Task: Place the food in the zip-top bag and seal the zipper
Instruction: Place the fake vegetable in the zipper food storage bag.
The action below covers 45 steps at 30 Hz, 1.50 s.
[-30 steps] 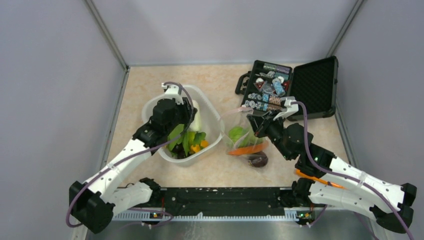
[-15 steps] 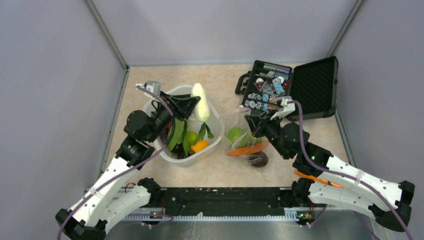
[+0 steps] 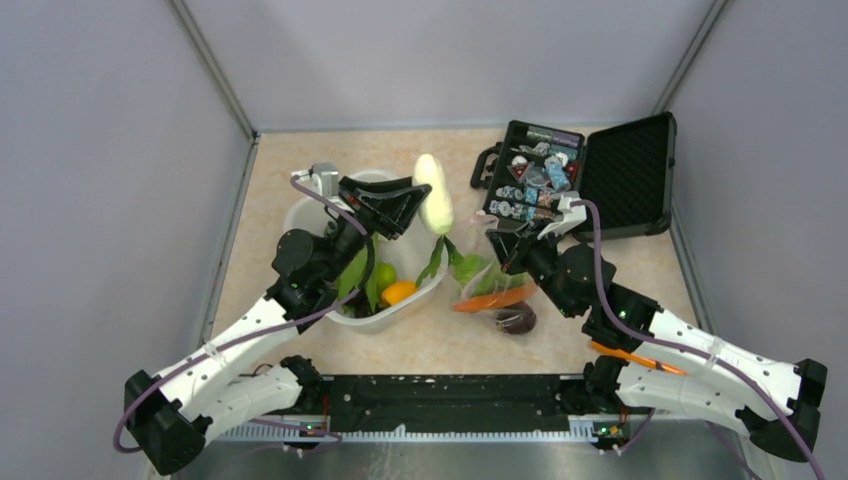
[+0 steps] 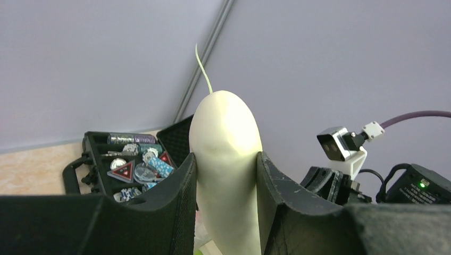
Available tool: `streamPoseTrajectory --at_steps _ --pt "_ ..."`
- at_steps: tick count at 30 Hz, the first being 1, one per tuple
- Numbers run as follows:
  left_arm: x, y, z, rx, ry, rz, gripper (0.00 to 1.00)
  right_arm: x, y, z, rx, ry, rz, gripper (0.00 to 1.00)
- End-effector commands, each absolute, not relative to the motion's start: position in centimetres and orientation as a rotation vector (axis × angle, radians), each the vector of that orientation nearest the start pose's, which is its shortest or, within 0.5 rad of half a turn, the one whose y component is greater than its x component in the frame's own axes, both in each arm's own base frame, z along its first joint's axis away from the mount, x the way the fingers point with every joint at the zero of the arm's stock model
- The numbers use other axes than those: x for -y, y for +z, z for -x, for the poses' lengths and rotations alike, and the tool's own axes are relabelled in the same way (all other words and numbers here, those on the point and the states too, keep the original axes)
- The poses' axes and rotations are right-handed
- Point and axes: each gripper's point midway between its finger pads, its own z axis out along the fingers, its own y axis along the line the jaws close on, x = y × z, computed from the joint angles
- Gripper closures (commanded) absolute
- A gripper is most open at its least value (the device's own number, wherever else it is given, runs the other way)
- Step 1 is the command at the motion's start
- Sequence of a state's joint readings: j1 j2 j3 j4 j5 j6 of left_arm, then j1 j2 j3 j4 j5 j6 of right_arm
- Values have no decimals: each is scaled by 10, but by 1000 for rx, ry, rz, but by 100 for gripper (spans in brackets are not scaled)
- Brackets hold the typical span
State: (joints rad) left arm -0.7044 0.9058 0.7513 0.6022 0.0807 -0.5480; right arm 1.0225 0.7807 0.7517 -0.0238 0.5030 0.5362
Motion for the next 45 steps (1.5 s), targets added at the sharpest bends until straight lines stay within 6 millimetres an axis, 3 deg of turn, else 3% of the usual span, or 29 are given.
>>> streamPoseTrajectory --at_steps 1,3,9,12,17,23,28,35,40,45 --pt "240 458 -240 -1028 -1128 -127 82 -235 333 -221 -1603 850 -31 100" --pt "250 447 -245 -1079 -1108 -161 81 -235 334 -221 -1598 853 -32 100" --pt "273 386 -262 -1222 -1096 -114 82 -237 338 -220 -1585 879 -33 100" --pt "286 370 -266 -1259 -1077 -124 82 -238 341 -219 -1578 891 -35 100" --pt "310 352 -265 -1320 -1039 -179 82 -238 344 -220 -1572 892 -38 100" --pt "318 344 -267 -1385 -944 -251 85 -237 344 -220 -1569 890 -37 100" --pt "335 312 -245 -1493 -979 -423 83 -233 349 -222 -1556 869 -56 100" --pt "331 296 -235 -1602 -975 -441 82 -231 357 -226 -1545 871 -93 100" --pt "339 287 -223 -1660 -975 -572 82 -231 364 -228 -1534 866 -110 100" --pt "335 272 -216 -1715 -930 -662 77 -229 369 -231 -1525 845 -113 100"
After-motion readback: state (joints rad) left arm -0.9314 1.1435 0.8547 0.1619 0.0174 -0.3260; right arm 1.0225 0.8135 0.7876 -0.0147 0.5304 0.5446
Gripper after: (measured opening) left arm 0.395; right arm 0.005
